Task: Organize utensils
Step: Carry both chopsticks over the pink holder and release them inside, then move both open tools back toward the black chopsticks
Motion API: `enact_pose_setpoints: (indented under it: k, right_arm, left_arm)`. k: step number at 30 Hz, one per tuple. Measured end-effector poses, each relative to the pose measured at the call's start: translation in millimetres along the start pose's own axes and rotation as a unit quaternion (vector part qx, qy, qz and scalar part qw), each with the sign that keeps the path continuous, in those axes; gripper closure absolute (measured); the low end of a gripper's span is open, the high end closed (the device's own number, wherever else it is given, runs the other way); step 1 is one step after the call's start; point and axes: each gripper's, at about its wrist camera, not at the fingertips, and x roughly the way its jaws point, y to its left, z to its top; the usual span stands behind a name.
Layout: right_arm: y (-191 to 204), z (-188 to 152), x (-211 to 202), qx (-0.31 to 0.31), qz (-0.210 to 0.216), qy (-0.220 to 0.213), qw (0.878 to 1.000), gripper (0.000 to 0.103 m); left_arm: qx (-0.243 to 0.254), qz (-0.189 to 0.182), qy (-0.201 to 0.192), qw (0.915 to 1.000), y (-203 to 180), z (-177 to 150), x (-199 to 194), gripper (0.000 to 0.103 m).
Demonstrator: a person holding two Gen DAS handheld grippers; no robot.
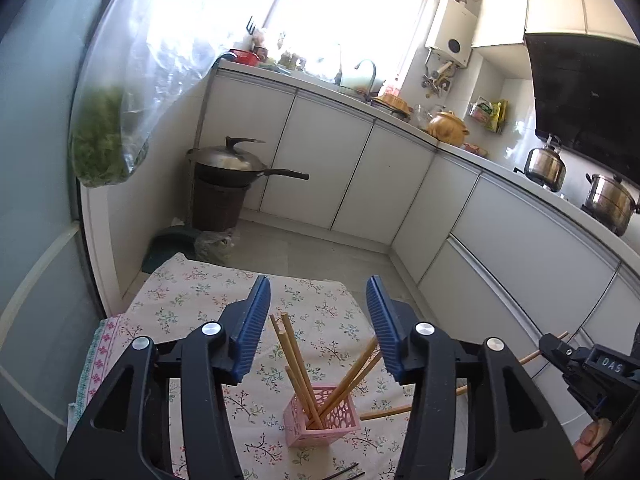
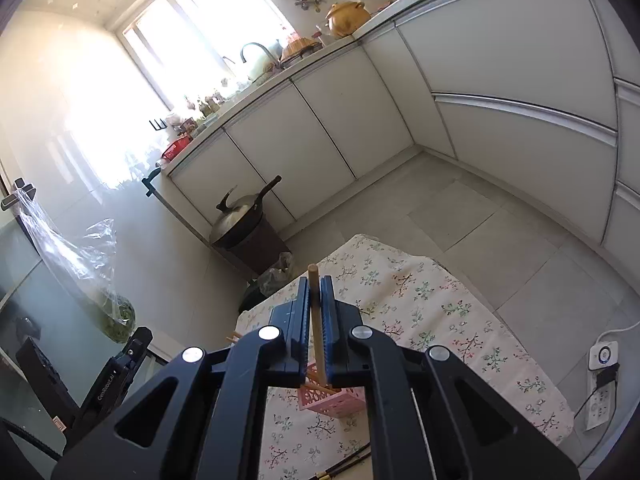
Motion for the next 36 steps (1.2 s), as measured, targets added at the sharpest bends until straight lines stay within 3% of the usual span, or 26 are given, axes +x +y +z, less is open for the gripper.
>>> enact_pose_setpoints:
  k: [10,16,18,19,20,30,36]
  right_arm:
    - [4,-6,49,0.016,-0.012,0.036,0.999,0.097]
    - [7,-6,59,0.014,-0.017,0.023,0.999,0.094]
    - [7,-6,56,0.009,-0.020,0.020,1.000,0.085]
    - [6,-6,53,0.015,-0.017,0.018,1.000,0.065]
    - [4,-6,47,0.019,-0.017,0.009,1.000,0.060]
    - [14,-17,8,-0.068,-0.067,-0.036,0.995,0.058]
    - [12,-26,-5,-0.101,-0.096,-0.049,0.989,0.043]
  left_arm:
    - [0.002,0.002,0.013,0.9999,9,1,1,0.050]
    - [0.001,-0.006,0.023,0.9997,8,1,3,0.047]
    - [0.005,-0.011,0.023,0.9997,4,1,1,0.045]
    - [0.008,-0.013,0.023,0.9996,2,0,0,0.044]
    - [0.014,-0.015,0.022,0.9995,-2,0,-1,0.042]
    - [0.067,-0.022,0.011,0.9975,-45,-17,-7,0.027]
    - [0.103,-0.012,0.001,0.9946,-65,-33,-11,0.016]
